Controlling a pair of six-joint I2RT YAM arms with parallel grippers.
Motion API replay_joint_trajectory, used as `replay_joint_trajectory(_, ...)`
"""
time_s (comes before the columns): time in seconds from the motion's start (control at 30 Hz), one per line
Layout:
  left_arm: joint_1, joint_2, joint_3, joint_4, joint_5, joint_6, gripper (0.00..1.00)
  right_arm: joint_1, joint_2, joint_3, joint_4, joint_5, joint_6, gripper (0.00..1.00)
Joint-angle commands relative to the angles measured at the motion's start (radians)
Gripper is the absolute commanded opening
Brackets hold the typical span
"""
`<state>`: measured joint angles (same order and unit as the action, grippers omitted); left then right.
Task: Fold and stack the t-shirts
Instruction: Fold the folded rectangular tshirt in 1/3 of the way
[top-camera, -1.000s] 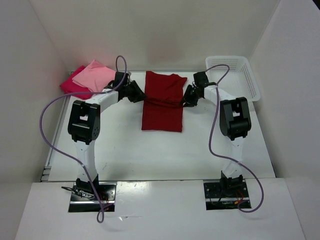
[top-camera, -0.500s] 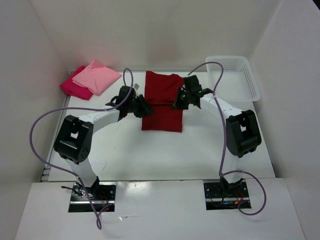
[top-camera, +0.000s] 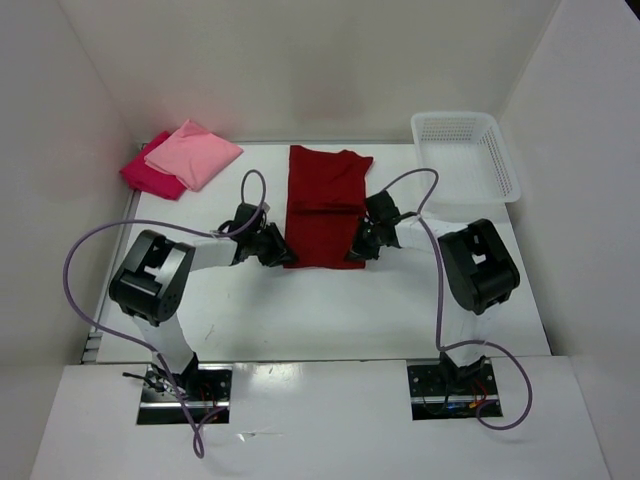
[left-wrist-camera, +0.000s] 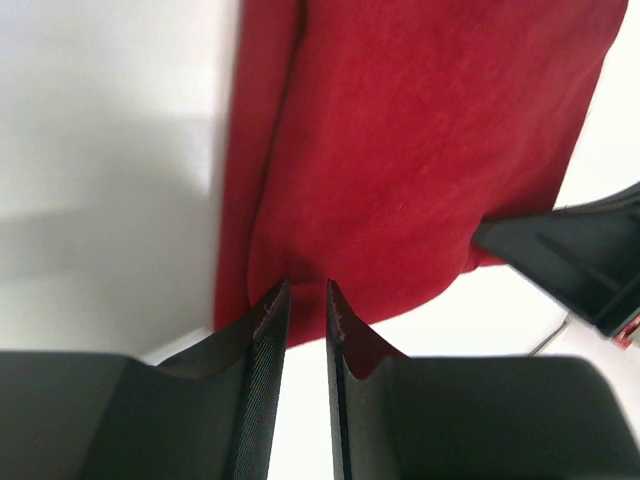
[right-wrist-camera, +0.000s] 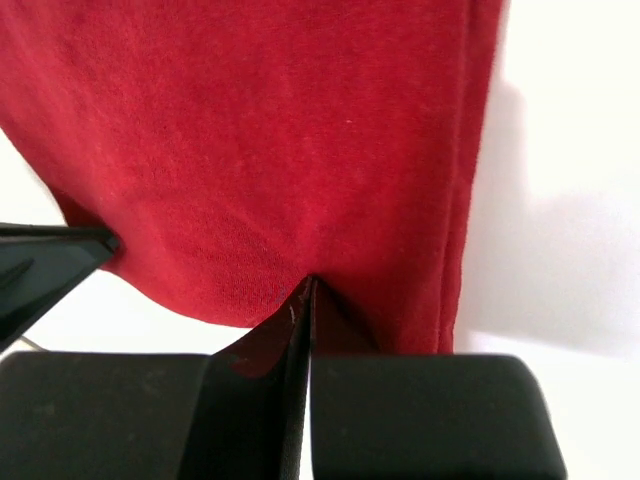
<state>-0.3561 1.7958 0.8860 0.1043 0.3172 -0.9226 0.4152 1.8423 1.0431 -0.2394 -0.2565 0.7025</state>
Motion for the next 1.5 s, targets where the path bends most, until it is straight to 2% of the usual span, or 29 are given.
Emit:
replay_joint_trajectory(0.0,-0.003,-0.030,-0.113,-0.087,-0.078,0.025,0.29,0.013,-0.032,-0.103,-0.006,0.072,0.003,0.01)
replay_joint_trajectory(0.1,-0.003,-0.084,-0.197,-0.087,-0.066,0.011,0.29,0.057,-0.077,-0.153,-0.015,0.060,0.028,0.01)
replay_joint_trajectory(0.27,-0.012,-0.304,-0.301,-0.153,-0.055,-0.010,0.30,0.093,-0.210,-0.203,-0.057,0.051,0.060,0.02)
replay_joint_trajectory(0.4,-0.012,-0.519,-0.285,-0.235,-0.118,0.016,0.35,0.073,-0.322,-0.118,-0.101,0.050,0.049,0.07)
replay_joint_trajectory(0.5,-0.012,-0.569,-0.253,-0.265,-0.147,0.039,0.38,0.073,-0.322,-0.032,-0.092,0.027,0.026,0.07)
replay_joint_trajectory(0.67,-0.012,-0.486,-0.252,-0.241,-0.077,0.039,0.46,0.073,-0.143,0.107,-0.081,-0.015,-0.018,0.06)
replay_joint_trajectory(0.83,-0.012,-0.495,-0.252,-0.229,-0.052,0.039,0.46,0.073,0.012,0.245,-0.090,-0.033,-0.057,0.06)
replay_joint_trajectory(1.07,-0.012,-0.477,-0.242,-0.249,-0.038,0.057,0.40,0.073,0.188,0.471,-0.166,-0.007,-0.100,0.06)
replay_joint_trajectory(1.3,-0.012,-0.434,-0.251,-0.276,-0.049,0.067,0.38,0.007,0.334,0.670,-0.218,0.010,-0.100,0.04)
replay_joint_trajectory(1.37,-0.012,-0.443,-0.251,-0.276,-0.058,0.067,0.41,0.007,0.304,0.649,-0.198,0.000,-0.100,0.04)
replay_joint_trajectory(1.47,-0.012,-0.443,-0.251,-0.276,-0.058,0.067,0.65,0.007,0.203,0.591,-0.186,0.000,-0.100,0.06)
